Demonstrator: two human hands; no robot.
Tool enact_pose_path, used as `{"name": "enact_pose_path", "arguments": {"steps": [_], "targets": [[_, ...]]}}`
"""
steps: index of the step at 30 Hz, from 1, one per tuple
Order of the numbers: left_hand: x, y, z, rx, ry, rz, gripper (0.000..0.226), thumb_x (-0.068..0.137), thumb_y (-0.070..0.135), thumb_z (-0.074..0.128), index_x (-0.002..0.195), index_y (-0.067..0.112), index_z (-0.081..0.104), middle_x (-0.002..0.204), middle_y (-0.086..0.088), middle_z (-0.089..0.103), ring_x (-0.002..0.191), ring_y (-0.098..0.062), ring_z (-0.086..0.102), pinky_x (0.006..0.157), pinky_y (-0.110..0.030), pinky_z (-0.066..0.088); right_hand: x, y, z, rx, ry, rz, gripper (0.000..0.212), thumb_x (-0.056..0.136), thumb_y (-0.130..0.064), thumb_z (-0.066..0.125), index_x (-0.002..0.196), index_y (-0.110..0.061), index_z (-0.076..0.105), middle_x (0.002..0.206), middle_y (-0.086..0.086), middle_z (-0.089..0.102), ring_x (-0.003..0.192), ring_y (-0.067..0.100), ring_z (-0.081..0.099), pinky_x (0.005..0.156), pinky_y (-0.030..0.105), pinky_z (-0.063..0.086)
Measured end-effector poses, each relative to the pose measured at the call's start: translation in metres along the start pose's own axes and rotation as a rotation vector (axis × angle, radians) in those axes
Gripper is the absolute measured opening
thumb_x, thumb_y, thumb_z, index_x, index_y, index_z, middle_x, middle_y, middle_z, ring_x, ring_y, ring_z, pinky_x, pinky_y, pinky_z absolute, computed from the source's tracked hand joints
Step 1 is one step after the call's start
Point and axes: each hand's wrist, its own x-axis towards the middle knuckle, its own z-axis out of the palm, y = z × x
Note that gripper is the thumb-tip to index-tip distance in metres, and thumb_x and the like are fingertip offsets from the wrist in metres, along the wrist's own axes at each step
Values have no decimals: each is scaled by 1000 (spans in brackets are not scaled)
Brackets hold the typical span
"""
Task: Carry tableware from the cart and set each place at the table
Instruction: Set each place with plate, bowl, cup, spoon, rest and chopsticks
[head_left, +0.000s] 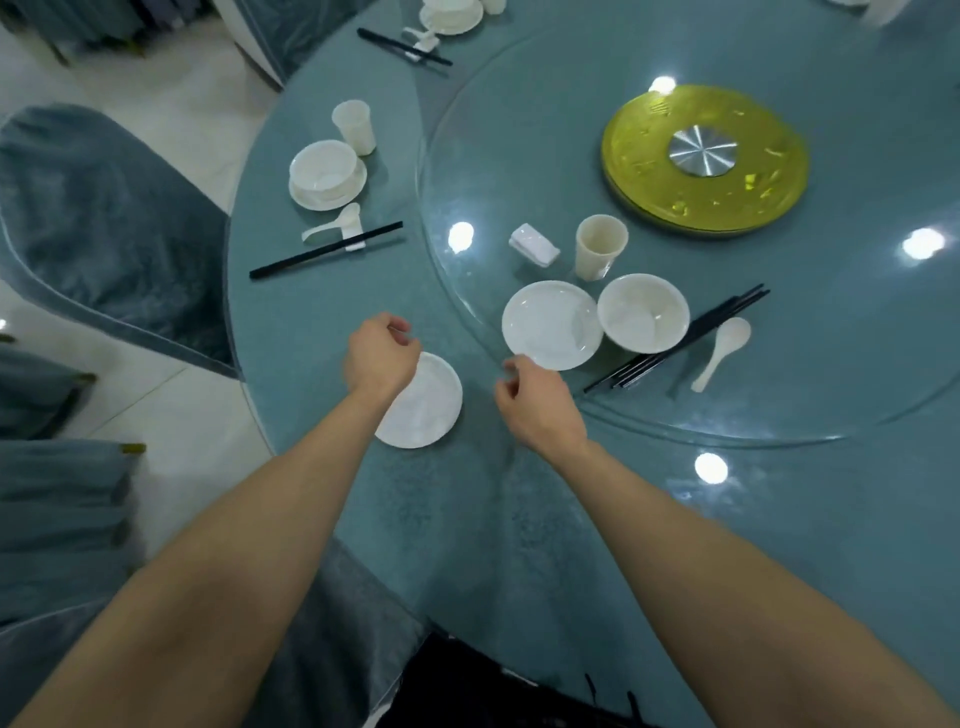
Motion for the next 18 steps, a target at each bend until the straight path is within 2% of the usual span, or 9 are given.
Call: {"name": "enact_pose_path", "arguments": {"steps": [4,6,8,11,15,18], "targets": [[-5,67,29,-39,-76,121,10,91,26,71,101,25,72,81,17,68,74,-12,70,78,-34,60,7,19,-47,26,186,10,24,103,-33,52,114,-18,67,90,6,75,89,34,67,79,44,56],[-8,99,49,-62,-124,182,14,88,29,70,101,24,74,81,14,71,76,-14,72,77,-37,63,11,34,-72,54,291,61,22,103,-33,52,105,-17,66,83,4,73,80,32,66,73,44,56],[-11,121,67,-59,-172,220,13,85,35,69,96,28,72,82,10,74,81,-17,74,80,-41,64,15,47,-92,51,392,129,22,103,-34,50,103,-17,63,81,3,70,77,29,65,69,42,55],[-16,149,95,-35,-232,255,14,83,42,70,92,33,67,85,8,75,83,-18,74,81,-43,63,21,71,-116,19,514,232,24,104,-37,51,109,-16,60,86,5,69,81,29,63,71,41,53],[-22,176,121,3,-230,275,27,85,42,80,102,22,72,93,5,75,93,-19,71,87,-36,59,32,94,-137,2,498,360,31,101,-39,57,114,-10,56,94,3,59,82,27,52,69,36,42],[-22,189,138,36,-229,278,36,82,39,87,108,17,72,98,1,75,96,-21,70,91,-36,57,43,102,-142,-17,451,397,39,98,-44,62,115,-10,53,100,6,61,84,29,56,68,38,47]]}}
